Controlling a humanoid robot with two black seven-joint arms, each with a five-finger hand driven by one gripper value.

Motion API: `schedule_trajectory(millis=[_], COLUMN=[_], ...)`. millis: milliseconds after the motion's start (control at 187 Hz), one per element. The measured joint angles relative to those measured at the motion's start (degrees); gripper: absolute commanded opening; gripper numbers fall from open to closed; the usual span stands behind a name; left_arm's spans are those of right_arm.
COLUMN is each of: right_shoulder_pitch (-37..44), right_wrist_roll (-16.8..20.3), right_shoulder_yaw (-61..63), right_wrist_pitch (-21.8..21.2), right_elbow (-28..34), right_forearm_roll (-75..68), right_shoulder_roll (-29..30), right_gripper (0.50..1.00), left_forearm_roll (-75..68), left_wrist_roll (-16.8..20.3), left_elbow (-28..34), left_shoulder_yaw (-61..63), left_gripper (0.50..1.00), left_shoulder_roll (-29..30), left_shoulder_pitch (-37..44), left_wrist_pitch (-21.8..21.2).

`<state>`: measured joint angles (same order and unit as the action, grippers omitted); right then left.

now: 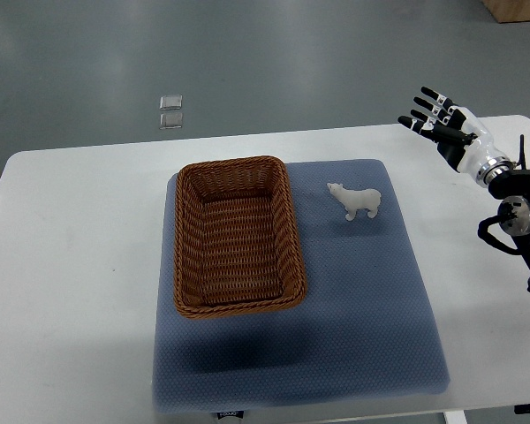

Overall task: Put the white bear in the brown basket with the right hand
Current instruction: 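Lower the right hand and reach toward the white polar bear figurine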

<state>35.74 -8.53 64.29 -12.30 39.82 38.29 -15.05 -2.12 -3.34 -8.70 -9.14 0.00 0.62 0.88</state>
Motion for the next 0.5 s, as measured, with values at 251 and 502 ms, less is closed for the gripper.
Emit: schedule_trajectory(millis=[251, 502], right_shoulder_pitch=[0.08, 2.33], right_wrist_roll=[-0.17, -3.57], right_shoulder_yaw=[-4.02, -8.70], right_wrist_pitch=[-2.96, -6.79], right_elbow=[0.00, 0.09], right_forearm_roll=[6.86, 18.67], right_shoulder_roll=[-0.17, -3.81], right_gripper=[0.921, 0.917], left_forearm_roll=[0.00, 0.00], left_wrist_roll=[0.00, 0.00], left_elbow=[0.00, 0.00], left_shoulder_yaw=[0.00, 0.00], left_gripper=[1.000, 1.000], left_shoulder_roll=[0.00, 0.00], left_shoulder_pitch=[0.00, -0.02], left_wrist_pitch=[0.00, 0.00])
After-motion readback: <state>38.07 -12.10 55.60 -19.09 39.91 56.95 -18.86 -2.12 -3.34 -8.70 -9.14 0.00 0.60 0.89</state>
